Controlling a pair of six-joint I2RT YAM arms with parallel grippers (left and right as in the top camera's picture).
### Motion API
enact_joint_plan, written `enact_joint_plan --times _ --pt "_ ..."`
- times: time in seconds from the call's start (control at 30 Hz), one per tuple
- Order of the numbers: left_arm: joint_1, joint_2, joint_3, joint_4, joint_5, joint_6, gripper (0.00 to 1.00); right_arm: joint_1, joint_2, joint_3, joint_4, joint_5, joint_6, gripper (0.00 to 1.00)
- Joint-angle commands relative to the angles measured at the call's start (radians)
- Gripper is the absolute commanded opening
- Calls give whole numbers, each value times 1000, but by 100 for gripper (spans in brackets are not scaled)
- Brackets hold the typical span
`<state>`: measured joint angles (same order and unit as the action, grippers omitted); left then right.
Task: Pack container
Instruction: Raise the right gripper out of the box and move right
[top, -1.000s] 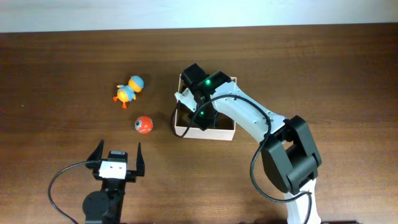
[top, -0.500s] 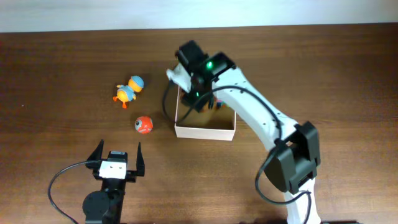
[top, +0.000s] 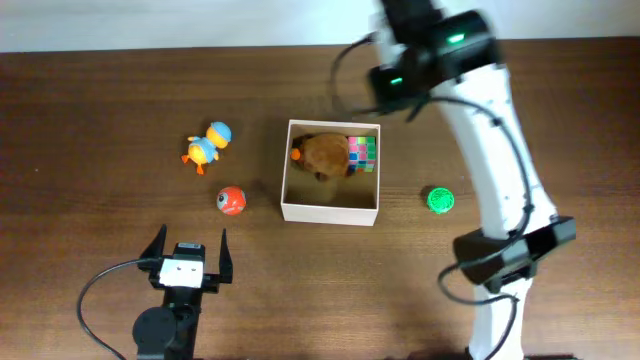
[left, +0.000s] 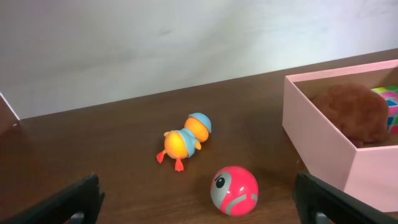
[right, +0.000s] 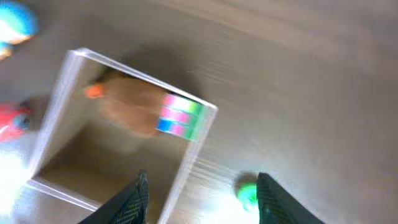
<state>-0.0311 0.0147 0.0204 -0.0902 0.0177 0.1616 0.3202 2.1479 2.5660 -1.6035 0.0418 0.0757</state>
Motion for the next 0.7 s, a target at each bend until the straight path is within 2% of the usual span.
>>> enact_joint_plan --times 0.0,0.27,0.67 --pt "-3 -9 -6 -1 -11 12 99 -77 -2 -10 -43 27 124 50" --pt "-3 -9 -6 -1 -11 12 99 -176 -2 -196 -52 51 144 52" --pt "-3 -9 -6 -1 -11 13 99 -221 -2 -715 204 -11 150 54"
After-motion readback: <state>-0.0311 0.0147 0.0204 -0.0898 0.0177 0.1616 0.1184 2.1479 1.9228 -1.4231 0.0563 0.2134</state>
